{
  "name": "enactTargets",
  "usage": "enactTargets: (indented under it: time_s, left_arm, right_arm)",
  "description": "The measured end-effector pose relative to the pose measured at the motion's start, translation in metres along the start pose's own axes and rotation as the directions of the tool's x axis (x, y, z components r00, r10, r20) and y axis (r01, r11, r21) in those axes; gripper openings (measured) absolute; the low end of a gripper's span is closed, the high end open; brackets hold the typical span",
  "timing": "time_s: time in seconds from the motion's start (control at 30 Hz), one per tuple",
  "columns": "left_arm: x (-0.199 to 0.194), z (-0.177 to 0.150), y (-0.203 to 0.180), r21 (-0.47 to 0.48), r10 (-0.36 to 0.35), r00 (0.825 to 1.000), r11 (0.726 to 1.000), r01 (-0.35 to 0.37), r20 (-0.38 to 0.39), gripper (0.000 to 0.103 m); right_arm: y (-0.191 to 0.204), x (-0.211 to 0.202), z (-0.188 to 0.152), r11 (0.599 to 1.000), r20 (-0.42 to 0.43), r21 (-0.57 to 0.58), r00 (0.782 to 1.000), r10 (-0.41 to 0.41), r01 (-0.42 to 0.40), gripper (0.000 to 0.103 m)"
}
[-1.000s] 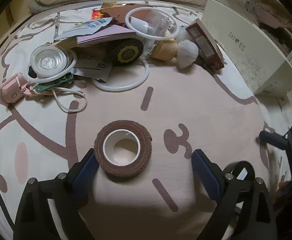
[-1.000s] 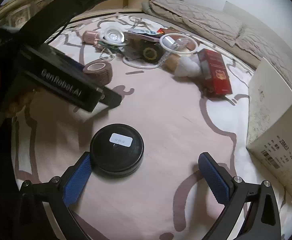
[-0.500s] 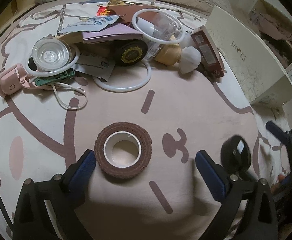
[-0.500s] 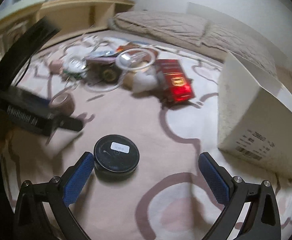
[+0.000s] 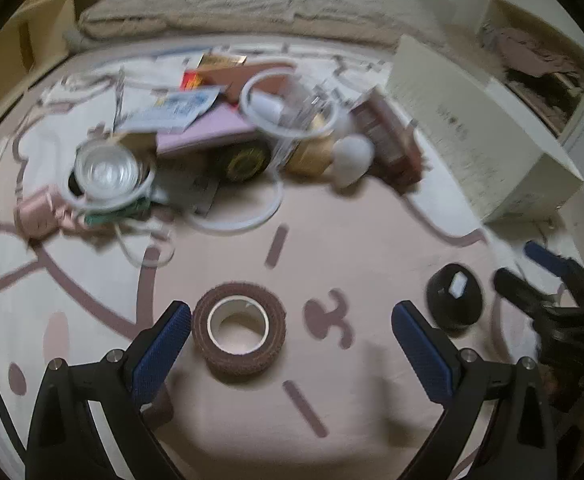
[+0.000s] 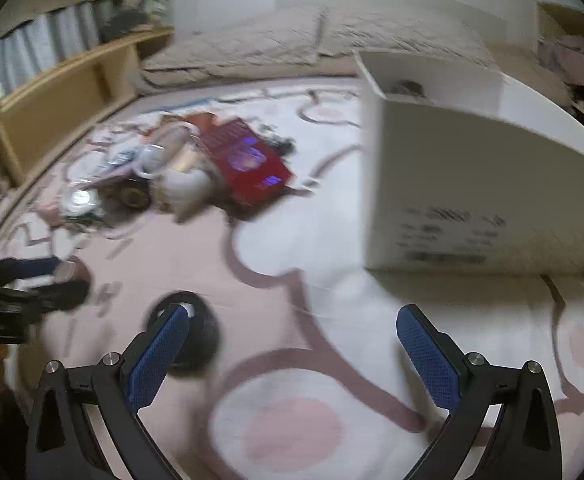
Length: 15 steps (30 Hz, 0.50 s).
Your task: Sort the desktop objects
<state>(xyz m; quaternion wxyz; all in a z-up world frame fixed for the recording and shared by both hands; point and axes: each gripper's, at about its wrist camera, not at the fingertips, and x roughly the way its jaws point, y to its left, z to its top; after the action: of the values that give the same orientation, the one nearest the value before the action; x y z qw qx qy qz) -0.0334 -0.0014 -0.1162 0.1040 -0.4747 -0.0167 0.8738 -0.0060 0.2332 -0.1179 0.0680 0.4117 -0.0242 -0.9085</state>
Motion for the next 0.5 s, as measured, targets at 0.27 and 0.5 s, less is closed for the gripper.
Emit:
enactTargets:
  time_s: [0.27,0.5]
  left_arm:
    - [0.005,0.011,-0.033,0.135,0.035,0.997,0.99,-0.045,0.075,0.101]
    - [0.006,0.005,-0.046,0.198,0.069,0.993,0.976,-0.086,0.094,0.101]
  right_arm:
    - [-0.005,0.019,-0.005,0.998,-0.098,-0.008,0.993,-0.063,0.063,0.103]
    - [-0.001,0.025,-0.009,0.994,-0.129,-0.072,0.987,-0.094,0.086,0.103]
